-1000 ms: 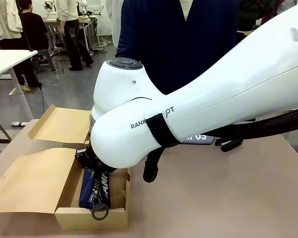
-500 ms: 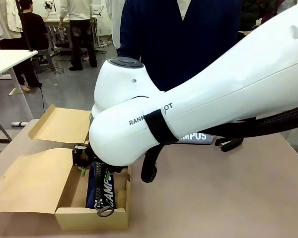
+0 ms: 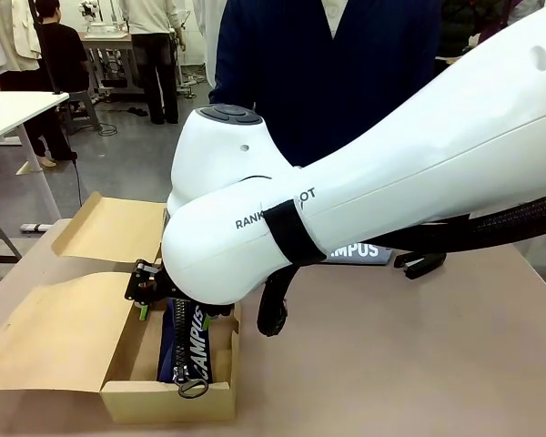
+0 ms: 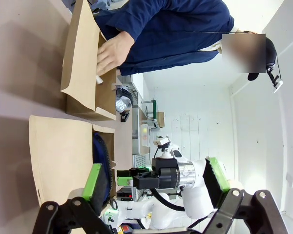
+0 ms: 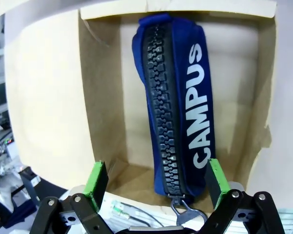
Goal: Place items inside the box.
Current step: Pick up a Pencil pouch or Stapler and place it inside the Mailer Box closest to the robot.
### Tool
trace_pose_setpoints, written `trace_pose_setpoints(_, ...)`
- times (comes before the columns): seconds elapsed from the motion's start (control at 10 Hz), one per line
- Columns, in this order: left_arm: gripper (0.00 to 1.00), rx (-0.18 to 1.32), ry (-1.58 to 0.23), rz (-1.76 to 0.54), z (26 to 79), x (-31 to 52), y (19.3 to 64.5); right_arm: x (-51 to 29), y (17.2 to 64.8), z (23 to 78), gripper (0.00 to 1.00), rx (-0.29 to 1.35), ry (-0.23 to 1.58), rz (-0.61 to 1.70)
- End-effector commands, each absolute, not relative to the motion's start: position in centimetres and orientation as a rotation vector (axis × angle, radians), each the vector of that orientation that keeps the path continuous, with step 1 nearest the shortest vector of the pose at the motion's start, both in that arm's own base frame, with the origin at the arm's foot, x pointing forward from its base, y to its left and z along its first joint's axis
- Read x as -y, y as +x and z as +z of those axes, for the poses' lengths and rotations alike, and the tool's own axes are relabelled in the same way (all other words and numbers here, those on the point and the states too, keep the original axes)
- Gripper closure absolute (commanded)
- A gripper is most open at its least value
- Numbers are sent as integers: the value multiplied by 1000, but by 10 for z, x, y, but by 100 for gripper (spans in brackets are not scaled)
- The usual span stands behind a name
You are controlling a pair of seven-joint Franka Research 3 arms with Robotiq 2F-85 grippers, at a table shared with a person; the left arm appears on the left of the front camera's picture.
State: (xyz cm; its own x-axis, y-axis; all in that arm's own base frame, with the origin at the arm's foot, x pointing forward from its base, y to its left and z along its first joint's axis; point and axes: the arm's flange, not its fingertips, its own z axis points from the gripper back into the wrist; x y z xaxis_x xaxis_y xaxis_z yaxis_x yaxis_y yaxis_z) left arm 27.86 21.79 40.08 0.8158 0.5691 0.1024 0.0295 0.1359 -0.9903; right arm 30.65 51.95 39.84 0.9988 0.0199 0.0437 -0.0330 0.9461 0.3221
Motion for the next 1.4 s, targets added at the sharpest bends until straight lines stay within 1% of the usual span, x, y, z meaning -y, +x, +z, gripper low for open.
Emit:
trace_pose_setpoints(0.0,0,548,-1402,399,401,-215,276,-519,306,402,0,23,338,32)
trace_pose_setpoints(0.1,0,548,-1402,399,401,-215,276,-518,306,403,0,48,342,46)
trace_pose_setpoints(0.3,0,548,-1402,399,401,-215,276,-507,305,415,0,19,389,73)
trace_pose_setpoints(0.5,0,548,-1402,399,401,-215,276,-452,298,452,0,-67,495,162)
trace_pose_setpoints(0.6,0,548,-1402,399,401,-215,276,-386,280,485,0,-54,559,172)
trace_pose_setpoints(0.7,0,548,-1402,399,401,-215,276,-337,267,501,0,-3,625,142)
trace_pose_setpoints(0.8,0,548,-1402,399,401,-215,276,-290,255,507,0,67,704,42)
trace_pose_setpoints(0.9,0,548,-1402,399,401,-215,276,-281,247,501,0,117,701,-195)
trace_pose_setpoints(1.0,0,548,-1402,399,401,-215,276,-375,282,503,0,13,670,103)
trace_pose_setpoints(1.3,0,548,-1402,399,401,-215,276,-375,282,503,0,13,670,103)
